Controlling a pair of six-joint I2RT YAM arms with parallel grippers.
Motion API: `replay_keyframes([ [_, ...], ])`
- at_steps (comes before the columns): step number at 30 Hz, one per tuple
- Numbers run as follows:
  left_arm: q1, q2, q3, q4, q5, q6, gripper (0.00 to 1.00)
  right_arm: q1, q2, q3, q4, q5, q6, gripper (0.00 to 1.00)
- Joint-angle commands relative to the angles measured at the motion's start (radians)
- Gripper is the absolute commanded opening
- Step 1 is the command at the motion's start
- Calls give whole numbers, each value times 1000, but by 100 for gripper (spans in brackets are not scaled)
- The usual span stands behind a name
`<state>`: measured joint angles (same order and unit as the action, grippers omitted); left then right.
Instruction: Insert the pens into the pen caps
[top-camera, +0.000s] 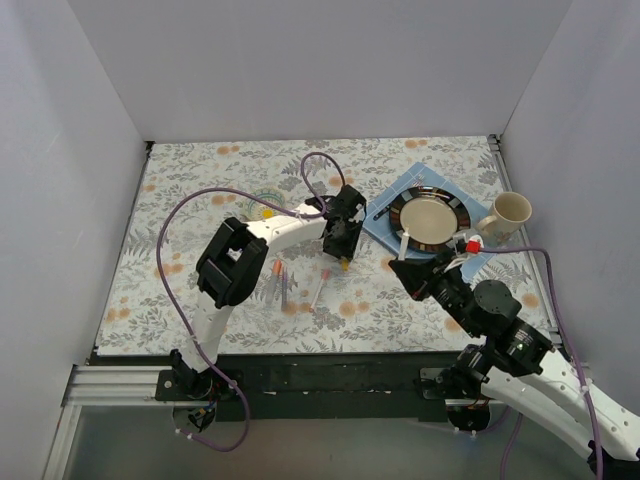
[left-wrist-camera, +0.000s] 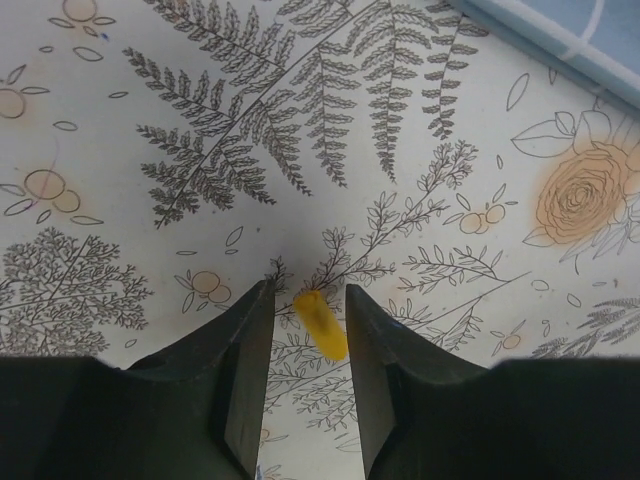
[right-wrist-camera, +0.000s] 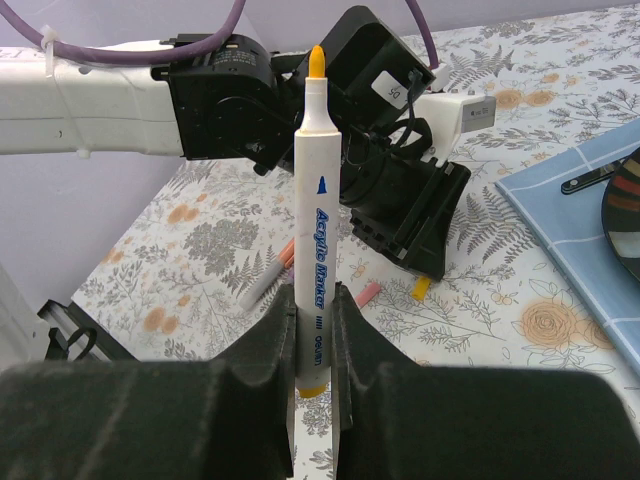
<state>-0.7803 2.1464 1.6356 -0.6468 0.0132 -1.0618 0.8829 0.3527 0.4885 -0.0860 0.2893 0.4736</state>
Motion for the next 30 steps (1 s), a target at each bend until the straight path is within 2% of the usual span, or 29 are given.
replay_keyframes([
  [1, -22, -3, 66, -169, -113, -89, 34, -2, -43, 36, 5, 24, -21, 1],
  [10, -74, 52, 144, -260, -162, -136, 36, -2, -92, 45, -29, 19, -24, 1],
  [19, -82, 92, 161, -292, -144, -178, 33, -2, -135, 62, -64, -1, -21, 1],
  [30, -82, 208, 251, -395, -243, -184, 31, -1, -152, 59, -66, -39, -6, 1],
])
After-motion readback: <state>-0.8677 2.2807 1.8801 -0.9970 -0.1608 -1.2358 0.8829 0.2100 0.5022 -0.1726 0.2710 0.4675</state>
